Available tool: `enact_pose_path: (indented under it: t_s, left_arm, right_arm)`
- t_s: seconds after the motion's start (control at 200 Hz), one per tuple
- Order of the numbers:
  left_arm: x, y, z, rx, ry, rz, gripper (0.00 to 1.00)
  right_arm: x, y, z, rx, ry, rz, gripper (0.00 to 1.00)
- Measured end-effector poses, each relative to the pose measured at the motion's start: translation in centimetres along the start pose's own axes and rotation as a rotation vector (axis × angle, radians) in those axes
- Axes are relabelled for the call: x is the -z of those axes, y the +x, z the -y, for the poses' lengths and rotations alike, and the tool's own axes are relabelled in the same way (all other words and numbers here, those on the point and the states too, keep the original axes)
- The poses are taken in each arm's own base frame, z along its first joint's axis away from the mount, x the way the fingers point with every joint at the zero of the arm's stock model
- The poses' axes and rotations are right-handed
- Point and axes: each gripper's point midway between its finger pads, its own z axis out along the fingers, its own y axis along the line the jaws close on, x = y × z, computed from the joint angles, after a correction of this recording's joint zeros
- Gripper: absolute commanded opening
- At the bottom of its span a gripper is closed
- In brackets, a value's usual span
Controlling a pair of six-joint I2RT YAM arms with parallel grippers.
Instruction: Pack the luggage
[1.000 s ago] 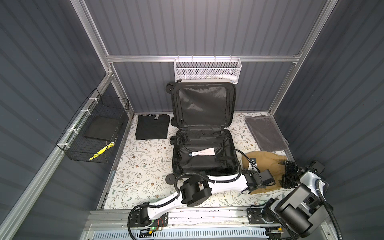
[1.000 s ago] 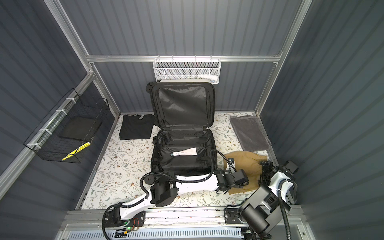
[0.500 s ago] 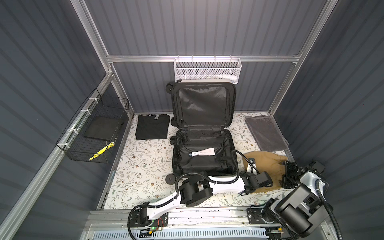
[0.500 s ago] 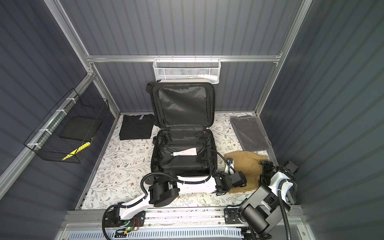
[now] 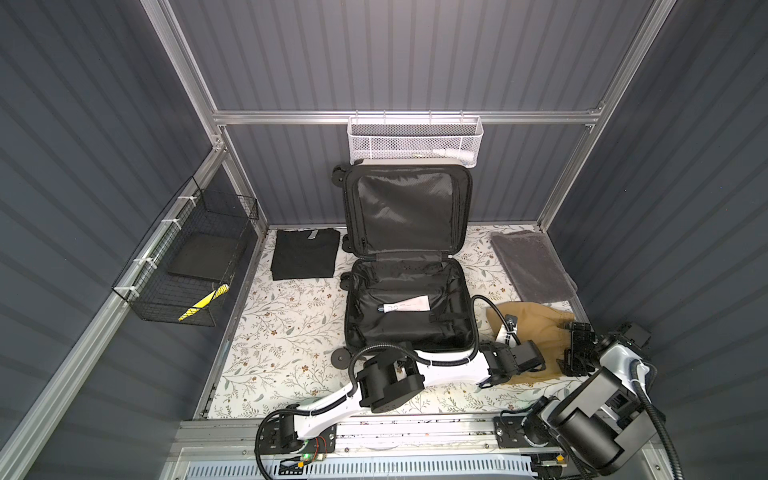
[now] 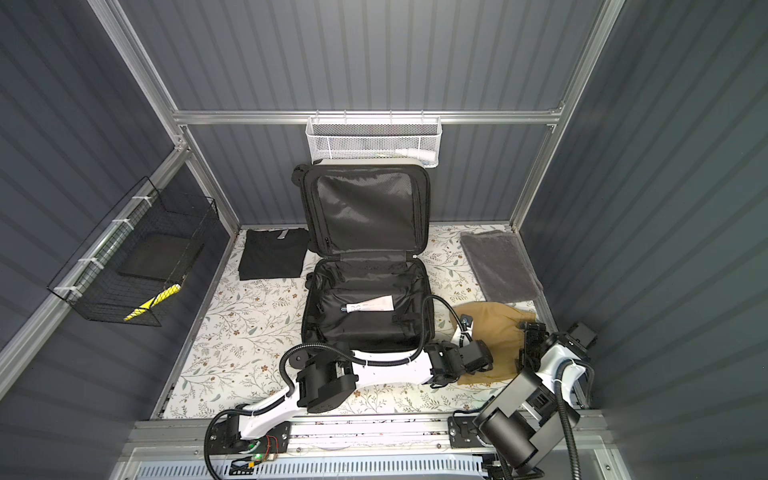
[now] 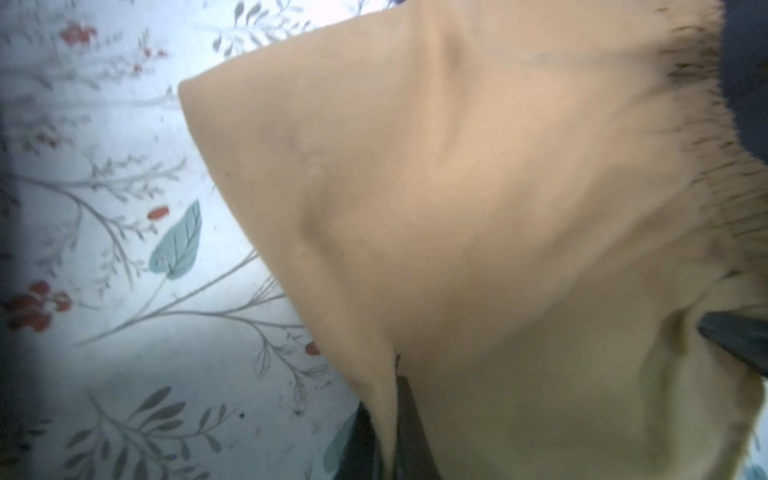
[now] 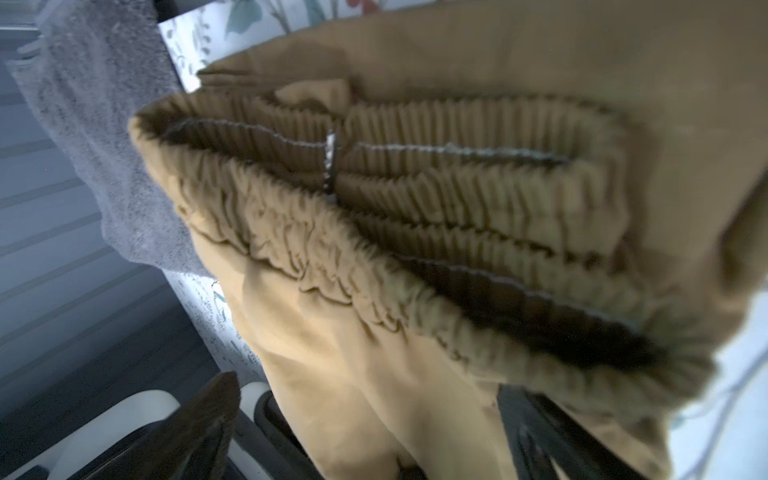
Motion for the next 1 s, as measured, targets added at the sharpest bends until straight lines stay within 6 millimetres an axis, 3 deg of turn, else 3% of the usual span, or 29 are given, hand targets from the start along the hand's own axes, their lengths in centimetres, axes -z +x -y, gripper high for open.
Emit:
enact_pose_path:
  t_s: [0.1, 0.21, 0.48, 0.625, 0.77, 1.001]
  left_arm:
    - [0.8, -1.7, 0.1, -0.055, 0.004, 0.012, 0.00]
    - [1.4, -2.4, -0.4, -0.099, -0.003, 0.000, 0.00]
    - [0.4, -3.6, -4.1, -0.121, -0.061, -0.033, 0.00]
    - [0.3, -3.4, -4.5, -0.139, -0.069, -0.043, 0.00]
    - [0.3, -3.3, -4.5, -0.147, -0.069, -0.045, 0.00]
    - [0.3, -3.1, -4.6, -0.154, -0.069, -0.048, 0.00]
  right_arm:
    - [0.3, 0.5, -0.9, 0.044, -0.029, -0.002, 0.99]
    - [0.9, 1.1, -1.9, 0.110, -0.062, 0.010, 0.99]
    - [2.1, 1.3, -1.8, 0.191, -0.012, 0.062, 0.99]
    - [3.0, 0.0, -0.5, 0.205, 0.101, 0.149, 0.99]
    - [3.7, -1.3, 1.9, 0.176, 0.244, 0.226, 0.99]
    - [3.5, -1.8, 4.6, 0.127, 0.386, 0.230, 0.99]
